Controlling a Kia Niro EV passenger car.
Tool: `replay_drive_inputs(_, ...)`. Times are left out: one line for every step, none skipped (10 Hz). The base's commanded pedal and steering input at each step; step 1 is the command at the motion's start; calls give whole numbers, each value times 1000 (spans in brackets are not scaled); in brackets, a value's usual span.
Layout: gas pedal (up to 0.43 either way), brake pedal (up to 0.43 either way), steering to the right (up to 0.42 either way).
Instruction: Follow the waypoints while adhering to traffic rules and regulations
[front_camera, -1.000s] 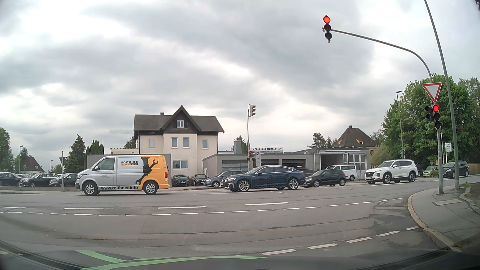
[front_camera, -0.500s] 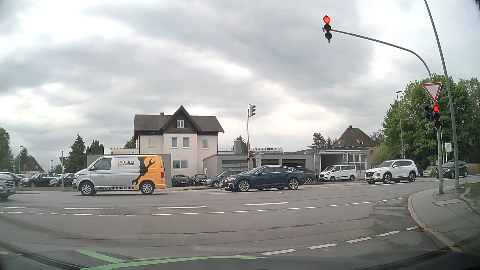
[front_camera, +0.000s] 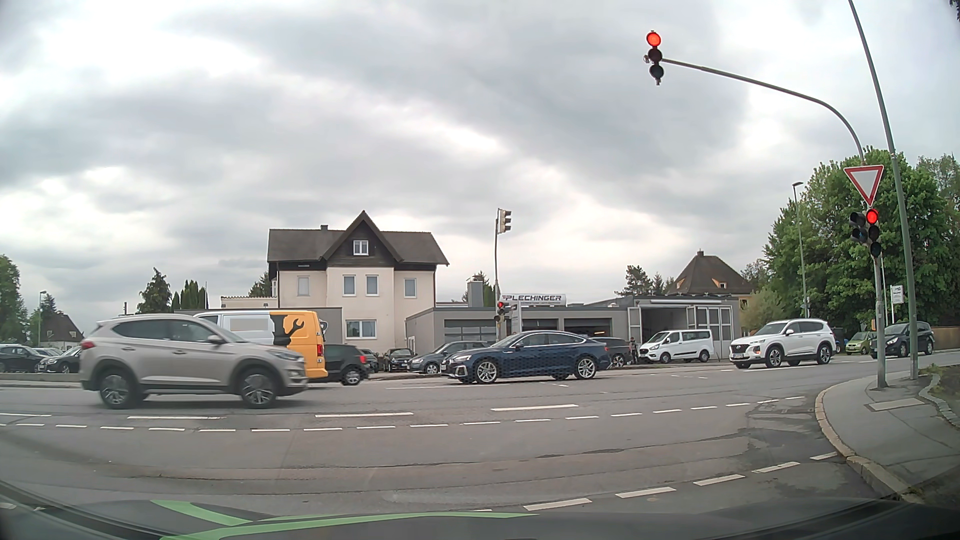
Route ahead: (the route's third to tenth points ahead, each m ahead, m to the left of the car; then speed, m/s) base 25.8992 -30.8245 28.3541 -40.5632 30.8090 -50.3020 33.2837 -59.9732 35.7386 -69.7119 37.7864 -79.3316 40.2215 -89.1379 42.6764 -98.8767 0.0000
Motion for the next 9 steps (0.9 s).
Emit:
replay_drive_inputs(0, 280, 101)
replay_drive_inputs(0, 274, 101)
replay_drive_inputs(0, 274, 101)
replay_drive_inputs(0, 274, 101)
replay_drive_inputs(0, 274, 101)
replay_drive_inputs(0, 280, 101)
replay_drive_inputs(0, 274, 101)
replay_drive_inputs(0, 274, 101)
replay_drive_inputs(0, 274, 101)
